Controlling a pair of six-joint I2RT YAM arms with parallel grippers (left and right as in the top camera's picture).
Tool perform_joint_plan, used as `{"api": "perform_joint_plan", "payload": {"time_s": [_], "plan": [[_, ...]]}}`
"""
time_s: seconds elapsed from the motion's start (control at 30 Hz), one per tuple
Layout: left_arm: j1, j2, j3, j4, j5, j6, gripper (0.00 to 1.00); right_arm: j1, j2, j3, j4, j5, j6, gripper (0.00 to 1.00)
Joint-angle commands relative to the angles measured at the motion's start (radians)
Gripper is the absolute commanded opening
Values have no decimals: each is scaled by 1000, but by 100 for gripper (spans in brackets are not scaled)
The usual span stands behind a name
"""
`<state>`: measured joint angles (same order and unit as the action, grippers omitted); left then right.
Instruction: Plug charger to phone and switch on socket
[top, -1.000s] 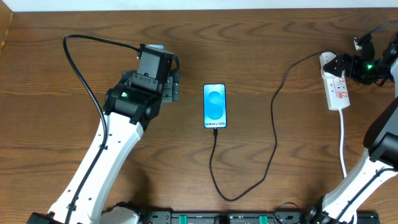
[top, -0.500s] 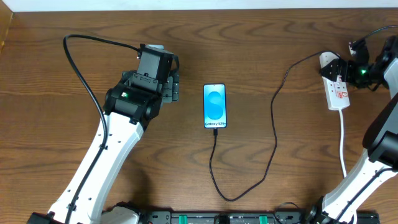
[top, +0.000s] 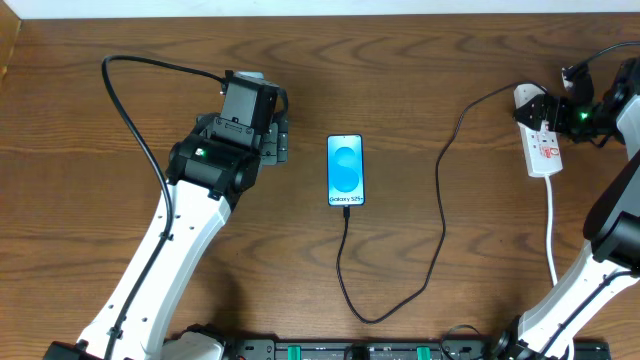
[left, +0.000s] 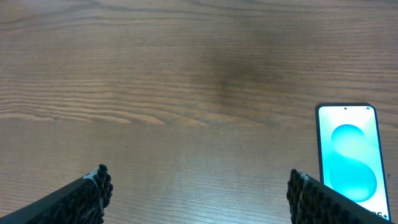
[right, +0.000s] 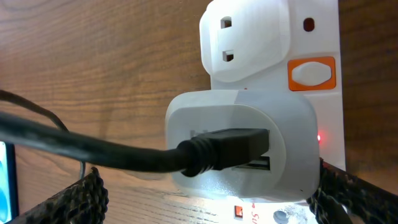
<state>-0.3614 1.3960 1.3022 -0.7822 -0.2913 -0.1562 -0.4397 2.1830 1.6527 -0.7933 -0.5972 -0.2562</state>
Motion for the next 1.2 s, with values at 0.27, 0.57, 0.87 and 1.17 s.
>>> {"api": "perform_joint_plan", "payload": {"time_s": [0.27,0.57,0.87,1.17], "plan": [[4,-5,5,-3,-16,6,92,-1,-124,85,-41,158,159,99],[4,-5,5,-3,-17,6,91,3,-319,85,-163,443,330,99],[4,-5,5,-3,-16,6,91,3,-325,84,-168,441,345,99],[4,-5,5,-3,-16,6,92,2,-325,84,-169,441,345,99]]}}
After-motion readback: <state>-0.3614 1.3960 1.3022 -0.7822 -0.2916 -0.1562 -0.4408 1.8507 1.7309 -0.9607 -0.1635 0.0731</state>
